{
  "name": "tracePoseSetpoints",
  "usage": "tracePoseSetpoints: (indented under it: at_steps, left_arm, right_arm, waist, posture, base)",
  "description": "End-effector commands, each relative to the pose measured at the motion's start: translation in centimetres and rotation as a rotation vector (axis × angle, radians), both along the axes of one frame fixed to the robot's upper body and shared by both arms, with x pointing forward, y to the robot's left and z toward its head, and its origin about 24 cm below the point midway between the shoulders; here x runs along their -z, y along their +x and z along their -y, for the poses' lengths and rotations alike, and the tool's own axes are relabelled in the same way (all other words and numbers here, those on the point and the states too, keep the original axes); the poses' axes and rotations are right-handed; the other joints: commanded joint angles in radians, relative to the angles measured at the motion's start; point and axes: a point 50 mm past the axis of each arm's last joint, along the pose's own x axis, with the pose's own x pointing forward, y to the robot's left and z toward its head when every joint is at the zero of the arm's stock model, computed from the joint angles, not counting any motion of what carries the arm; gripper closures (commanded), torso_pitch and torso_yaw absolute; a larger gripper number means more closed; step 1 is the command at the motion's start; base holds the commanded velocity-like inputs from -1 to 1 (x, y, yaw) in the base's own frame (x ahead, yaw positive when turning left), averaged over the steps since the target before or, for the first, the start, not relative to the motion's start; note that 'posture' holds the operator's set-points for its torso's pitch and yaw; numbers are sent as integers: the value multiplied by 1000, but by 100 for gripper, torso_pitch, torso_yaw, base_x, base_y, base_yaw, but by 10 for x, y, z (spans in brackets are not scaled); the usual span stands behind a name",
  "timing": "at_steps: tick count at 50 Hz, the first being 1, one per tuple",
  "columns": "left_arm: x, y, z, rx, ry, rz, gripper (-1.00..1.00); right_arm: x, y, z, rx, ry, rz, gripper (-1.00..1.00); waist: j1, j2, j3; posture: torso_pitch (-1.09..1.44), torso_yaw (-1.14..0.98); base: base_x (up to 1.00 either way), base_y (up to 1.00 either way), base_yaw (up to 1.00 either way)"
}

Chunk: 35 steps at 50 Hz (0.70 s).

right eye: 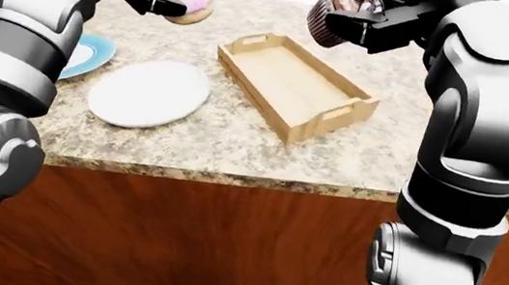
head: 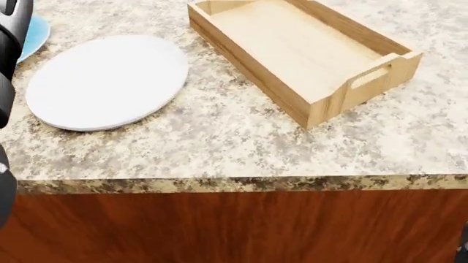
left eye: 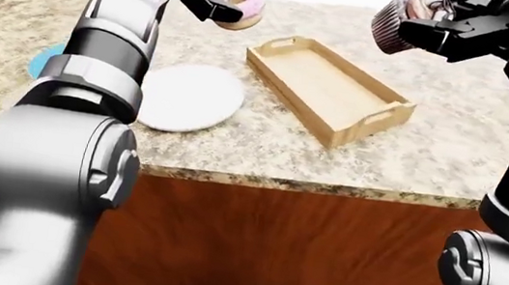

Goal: Move the dessert items from the plate to the tray.

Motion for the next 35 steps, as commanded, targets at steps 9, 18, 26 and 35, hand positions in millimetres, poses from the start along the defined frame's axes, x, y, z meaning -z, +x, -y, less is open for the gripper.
tracePoseSetpoints:
  at_steps: [9,18,26,35]
  left_arm:
    - [-22,-6,0,7,-11,78,100]
    - [-22,-6,0,4,-17,78,100]
    - [-22,-6,0,4,-14,78,100]
    - [-25,-7,1,5,-9,83,100]
  right_arm:
    - [-16,-9,0,5,-46,81,100]
    - [-18,-11,2,11,-69,100,100]
    - [-16,-10,2,6,-75,81,100]
    - [-18,-10,1,4,-78,86,100]
  waist:
    - [22,-94,-40]
    - [12,-103,-39]
    - [2,-102,-84]
    - [6,-94,-88]
  posture:
    - [5,0]
    - [5,0]
    - [5,0]
    - [5,0]
  base:
    - [18,12,0]
    - [19,17,0]
    - [0,5,0]
    - [3,22,0]
